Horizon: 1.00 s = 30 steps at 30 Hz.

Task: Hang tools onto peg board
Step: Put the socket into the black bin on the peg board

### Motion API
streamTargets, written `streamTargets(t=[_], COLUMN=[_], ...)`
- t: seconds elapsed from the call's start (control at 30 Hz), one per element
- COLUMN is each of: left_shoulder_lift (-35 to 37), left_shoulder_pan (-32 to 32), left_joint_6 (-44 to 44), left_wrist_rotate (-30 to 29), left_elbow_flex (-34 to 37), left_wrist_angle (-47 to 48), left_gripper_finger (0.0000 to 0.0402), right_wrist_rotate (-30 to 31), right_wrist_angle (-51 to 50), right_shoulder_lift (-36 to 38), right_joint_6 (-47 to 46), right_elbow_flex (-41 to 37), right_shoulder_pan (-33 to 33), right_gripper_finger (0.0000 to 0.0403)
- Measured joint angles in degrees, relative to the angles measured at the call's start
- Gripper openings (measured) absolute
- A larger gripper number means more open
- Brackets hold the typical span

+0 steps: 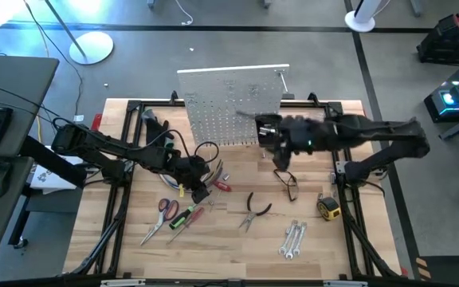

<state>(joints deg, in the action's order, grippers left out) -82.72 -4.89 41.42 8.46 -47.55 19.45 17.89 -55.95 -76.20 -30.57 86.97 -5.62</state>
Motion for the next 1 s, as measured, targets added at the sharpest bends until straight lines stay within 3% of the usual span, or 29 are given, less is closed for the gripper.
streamTargets(t=[0.2, 0.43, 0.6, 0.73, 0.87, 1.0], left_shoulder_lift=[0.0, 0.0, 0.0, 0.0, 0.0, 0.0], left_shoulder_pan=[0.13, 0.13, 0.37, 0.37, 0.37, 0.38], left_joint_6=[-1.52, -1.61, -2.61, -2.55, -2.61, -2.67], left_wrist_rotate=[-0.1, -0.08, -0.06, 0.88, 1.42, 1.42], left_elbow_flex=[0.0, 0.0, 0.0, 0.0, 0.0, 0.0], left_wrist_angle=[-0.07, 0.24, 0.22, 0.26, 0.23, 0.03], left_gripper_finger=[0.0167, 0.0167, 0.0167, 0.0167, 0.0167, 0.0167], right_wrist_rotate=[-4.2, -15.38, -13.24, -12.59, -18.25, -25.53], right_wrist_angle=[-9.74, -9.51, -2.91, -10.75, -18.14, -12.28], right_shoulder_lift=[-0.61, -0.63, -0.28, -0.24, -0.11, 0.86], right_joint_6=[-19.75, -44.7, -54.73, -60.4, -64.87, -68.63], right_elbow_flex=[-7.4, -24.14, -32.2, -35.16, -37.61, -43.61], right_shoulder_pan=[-7.86, -16.55, -15.63, -13.16, -12.55, -12.4], right_gripper_finger=[0.0206, 0.0206, 0.0206, 0.0206, 0.0203, 0.0192])
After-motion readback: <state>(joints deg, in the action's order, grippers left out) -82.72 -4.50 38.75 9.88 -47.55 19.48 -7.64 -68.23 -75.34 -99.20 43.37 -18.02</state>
